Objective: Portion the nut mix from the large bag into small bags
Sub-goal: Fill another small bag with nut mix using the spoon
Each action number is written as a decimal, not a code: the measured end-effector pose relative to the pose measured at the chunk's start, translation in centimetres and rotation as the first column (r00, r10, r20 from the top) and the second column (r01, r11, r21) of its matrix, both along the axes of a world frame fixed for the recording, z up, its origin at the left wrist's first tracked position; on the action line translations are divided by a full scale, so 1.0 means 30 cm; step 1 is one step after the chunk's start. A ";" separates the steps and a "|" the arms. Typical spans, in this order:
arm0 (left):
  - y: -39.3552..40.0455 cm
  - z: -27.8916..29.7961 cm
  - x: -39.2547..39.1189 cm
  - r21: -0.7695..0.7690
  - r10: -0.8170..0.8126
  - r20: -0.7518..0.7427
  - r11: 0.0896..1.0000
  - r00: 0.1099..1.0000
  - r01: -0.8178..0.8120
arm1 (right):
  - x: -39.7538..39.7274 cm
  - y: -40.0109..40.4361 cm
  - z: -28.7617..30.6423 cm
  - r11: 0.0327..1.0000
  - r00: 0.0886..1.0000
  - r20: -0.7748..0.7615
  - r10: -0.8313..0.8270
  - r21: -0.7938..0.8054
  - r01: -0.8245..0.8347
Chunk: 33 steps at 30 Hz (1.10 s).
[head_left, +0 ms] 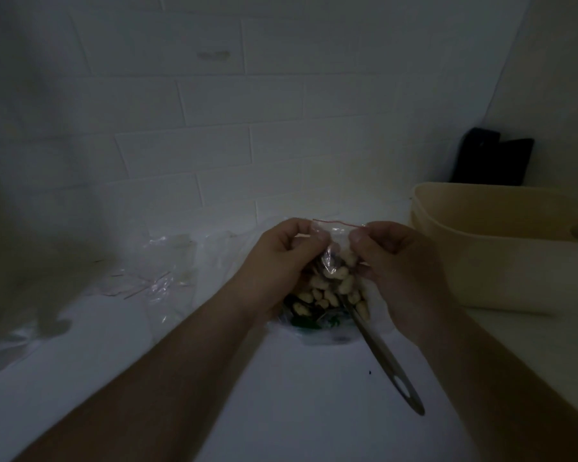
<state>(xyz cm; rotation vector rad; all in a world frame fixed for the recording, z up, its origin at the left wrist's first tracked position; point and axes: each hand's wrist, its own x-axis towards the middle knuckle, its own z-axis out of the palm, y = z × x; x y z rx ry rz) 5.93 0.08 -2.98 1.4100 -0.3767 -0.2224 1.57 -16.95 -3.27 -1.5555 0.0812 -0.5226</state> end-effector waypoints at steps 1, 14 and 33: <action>-0.002 0.000 0.003 -0.012 0.016 -0.004 1.000 1.000 -0.016 | 0.001 0.003 0.001 1.000 1.000 0.004 -0.001 0.011 0.001; -0.003 0.001 0.018 -0.077 0.152 0.043 0.986 0.987 -0.148 | -0.001 0.003 0.010 1.000 0.999 -0.034 0.008 0.023 -0.007; -0.013 0.005 0.006 -0.069 0.169 0.014 0.983 0.985 -0.168 | 0.001 0.004 0.009 0.999 0.998 -0.060 -0.032 -0.035 0.030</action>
